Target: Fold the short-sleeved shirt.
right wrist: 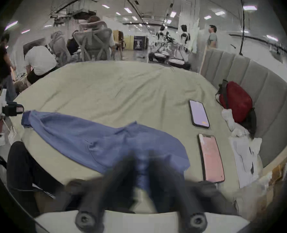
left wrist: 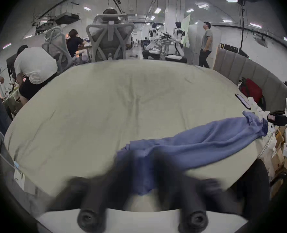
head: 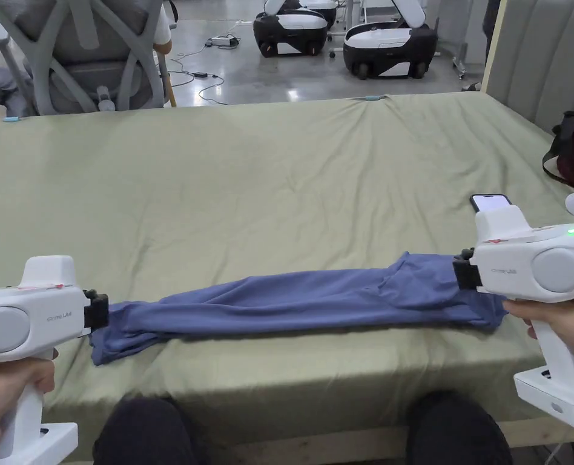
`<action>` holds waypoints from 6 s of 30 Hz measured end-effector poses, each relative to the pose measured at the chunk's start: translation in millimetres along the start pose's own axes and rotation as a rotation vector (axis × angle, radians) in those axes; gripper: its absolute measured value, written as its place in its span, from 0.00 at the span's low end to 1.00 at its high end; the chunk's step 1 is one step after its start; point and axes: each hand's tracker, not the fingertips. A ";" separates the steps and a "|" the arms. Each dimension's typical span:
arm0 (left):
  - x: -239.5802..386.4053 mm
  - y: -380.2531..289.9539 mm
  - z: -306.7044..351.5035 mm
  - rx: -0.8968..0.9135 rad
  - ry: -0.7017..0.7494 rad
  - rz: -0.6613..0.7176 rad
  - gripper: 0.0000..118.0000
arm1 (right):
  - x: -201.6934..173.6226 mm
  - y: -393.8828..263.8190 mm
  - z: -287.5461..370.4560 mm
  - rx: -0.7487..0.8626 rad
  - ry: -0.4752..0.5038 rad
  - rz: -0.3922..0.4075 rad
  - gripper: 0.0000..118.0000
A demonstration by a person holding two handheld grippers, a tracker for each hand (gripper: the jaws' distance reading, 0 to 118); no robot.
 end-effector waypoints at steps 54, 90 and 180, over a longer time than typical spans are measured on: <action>112.6 33.8 -67.4 -0.132 -0.413 0.220 0.09 | -38.3 -14.0 -4.7 -0.044 0.136 -0.007 0.00; 156.6 15.7 -114.8 -0.181 -0.337 0.078 0.00 | -55.5 -26.6 13.5 0.013 0.127 -0.217 0.00; 134.3 53.2 -19.9 0.049 -0.404 0.047 0.54 | -57.5 -57.5 30.1 0.043 0.143 -0.315 0.00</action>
